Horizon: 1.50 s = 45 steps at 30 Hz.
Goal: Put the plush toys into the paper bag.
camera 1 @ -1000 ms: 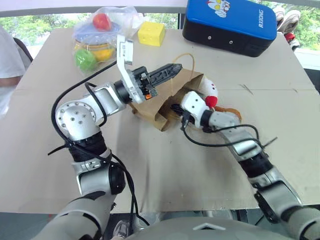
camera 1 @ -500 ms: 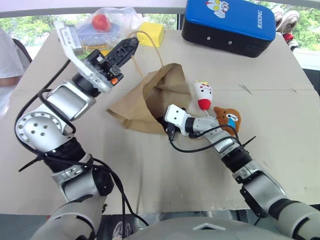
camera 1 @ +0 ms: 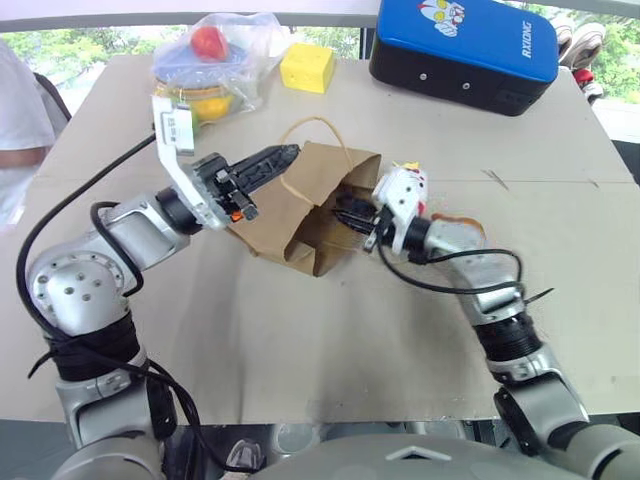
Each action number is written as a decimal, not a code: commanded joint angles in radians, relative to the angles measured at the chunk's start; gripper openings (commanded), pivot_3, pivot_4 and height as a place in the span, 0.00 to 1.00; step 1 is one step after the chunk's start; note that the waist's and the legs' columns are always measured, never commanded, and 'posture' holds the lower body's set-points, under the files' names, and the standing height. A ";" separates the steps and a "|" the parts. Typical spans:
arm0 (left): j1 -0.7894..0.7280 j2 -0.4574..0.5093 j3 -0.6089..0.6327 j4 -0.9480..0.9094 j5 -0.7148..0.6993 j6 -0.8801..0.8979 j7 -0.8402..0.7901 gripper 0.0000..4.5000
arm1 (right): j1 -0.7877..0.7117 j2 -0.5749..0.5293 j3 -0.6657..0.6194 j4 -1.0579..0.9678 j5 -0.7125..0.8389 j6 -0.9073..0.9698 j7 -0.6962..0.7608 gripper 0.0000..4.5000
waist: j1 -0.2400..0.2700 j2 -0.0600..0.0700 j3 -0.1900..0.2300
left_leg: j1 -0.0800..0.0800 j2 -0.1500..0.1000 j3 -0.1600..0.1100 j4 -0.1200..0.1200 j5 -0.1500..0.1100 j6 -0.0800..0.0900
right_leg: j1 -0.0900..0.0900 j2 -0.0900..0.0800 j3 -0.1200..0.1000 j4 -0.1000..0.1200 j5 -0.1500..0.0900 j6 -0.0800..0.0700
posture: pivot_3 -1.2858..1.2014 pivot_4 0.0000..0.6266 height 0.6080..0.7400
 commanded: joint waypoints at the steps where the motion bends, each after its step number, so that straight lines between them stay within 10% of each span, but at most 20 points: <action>1: -0.008 0.017 -0.021 -0.015 0.045 -0.060 -0.056 0.00 | 0.015 -0.044 -0.061 -0.209 0.063 0.125 -0.044 0.53 | 0.003 0.000 0.000 | 0.000 0.000 0.000 0.000 0.000 0.000 | 0.000 0.000 0.000 0.000 0.000 0.000 | 0.52 0.24 1.00; 5: -0.013 0.011 -0.033 -0.004 0.074 -0.090 -0.072 0.00 | 0.034 -0.125 -0.171 -0.386 0.137 0.289 -0.101 0.96 | 0.005 0.000 0.000 | -0.001 0.000 0.001 0.000 0.000 0.000 | -0.001 0.000 0.001 0.000 0.000 0.000 | 0.52 0.24 1.00; 9: -0.008 0.007 -0.036 0.004 0.091 -0.108 -0.081 0.00 | 0.049 -0.286 -0.276 -0.433 0.098 0.474 -0.179 0.98 | 0.009 0.000 0.000 | -0.001 -0.001 0.001 0.000 0.000 0.000 | 0.000 -0.001 0.001 -0.001 0.000 0.000 | 0.52 0.24 1.00; 19: -0.016 -0.012 -0.066 0.013 0.126 -0.141 -0.085 0.00 | -0.275 -0.099 -0.222 0.286 0.020 0.477 -0.333 0.98 | -0.020 0.000 0.001 | -0.001 0.000 0.002 -0.001 0.000 0.001 | -0.002 0.002 0.004 -0.001 0.000 0.000 | 0.52 0.24 1.00; 30: 0.011 -0.018 -0.052 -0.010 0.128 -0.158 -0.066 0.00 | -0.308 -0.128 -0.114 0.476 -0.066 0.243 -0.209 0.00 | -0.016 0.000 0.000 | -0.002 0.000 0.002 -0.001 0.000 0.001 | -0.003 0.001 0.003 -0.001 0.000 0.001 | 0.52 0.24 1.00; 40: 0.006 -0.027 -0.066 -0.003 0.118 -0.157 -0.064 0.00 | -0.285 -0.079 -0.528 -0.128 0.342 0.658 -0.360 0.00 | -0.017 0.003 0.003 | -0.004 0.001 0.002 -0.001 0.000 0.001 | -0.004 0.001 0.002 -0.001 0.000 0.001 | 0.52 0.24 1.00; 45: -0.020 -0.041 -0.062 0.023 0.105 -0.151 -0.054 0.00 | -0.261 -0.002 -0.528 -0.306 0.485 0.873 -0.442 0.00 | -0.019 0.003 0.003 | -0.003 0.001 0.002 -0.001 0.000 0.001 | -0.004 0.002 0.002 -0.001 0.000 0.000 | 0.52 0.24 1.00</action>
